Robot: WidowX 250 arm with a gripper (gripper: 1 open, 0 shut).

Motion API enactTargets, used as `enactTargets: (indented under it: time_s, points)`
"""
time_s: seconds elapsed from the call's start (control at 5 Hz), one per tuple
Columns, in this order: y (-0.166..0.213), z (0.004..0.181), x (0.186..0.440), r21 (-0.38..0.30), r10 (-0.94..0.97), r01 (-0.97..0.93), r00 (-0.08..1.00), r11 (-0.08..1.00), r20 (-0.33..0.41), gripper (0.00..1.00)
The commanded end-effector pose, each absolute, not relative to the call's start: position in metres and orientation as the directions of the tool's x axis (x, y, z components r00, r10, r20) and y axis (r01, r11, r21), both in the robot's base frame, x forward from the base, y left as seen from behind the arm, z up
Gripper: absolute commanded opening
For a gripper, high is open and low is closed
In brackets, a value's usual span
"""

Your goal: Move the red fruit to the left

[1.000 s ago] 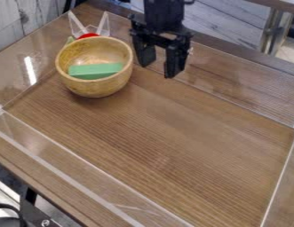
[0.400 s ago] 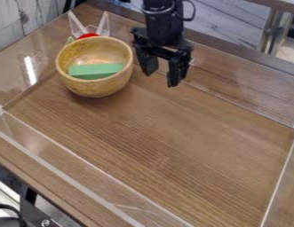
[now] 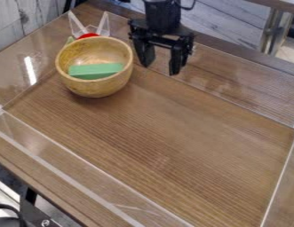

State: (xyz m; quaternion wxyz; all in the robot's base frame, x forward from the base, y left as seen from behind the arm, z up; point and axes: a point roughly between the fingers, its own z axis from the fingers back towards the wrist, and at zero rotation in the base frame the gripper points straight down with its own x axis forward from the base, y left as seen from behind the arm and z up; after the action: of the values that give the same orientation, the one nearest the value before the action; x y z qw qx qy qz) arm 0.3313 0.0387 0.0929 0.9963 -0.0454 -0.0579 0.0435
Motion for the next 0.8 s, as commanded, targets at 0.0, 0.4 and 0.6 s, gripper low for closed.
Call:
enactTargets:
  time_s: [0.0,0.4,0.6]
  points:
    - [0.044,0.124,0.338,-0.081,0.181,-0.167,0.959,0.983,0.217,1.00]
    - [0.051,0.118,0.340,-0.074,0.242,-0.232,0.946,0.970,0.214,1.00]
    - [0.051,0.098,0.331,-0.066,0.196,-0.186,0.959,0.980,0.203,1.00]
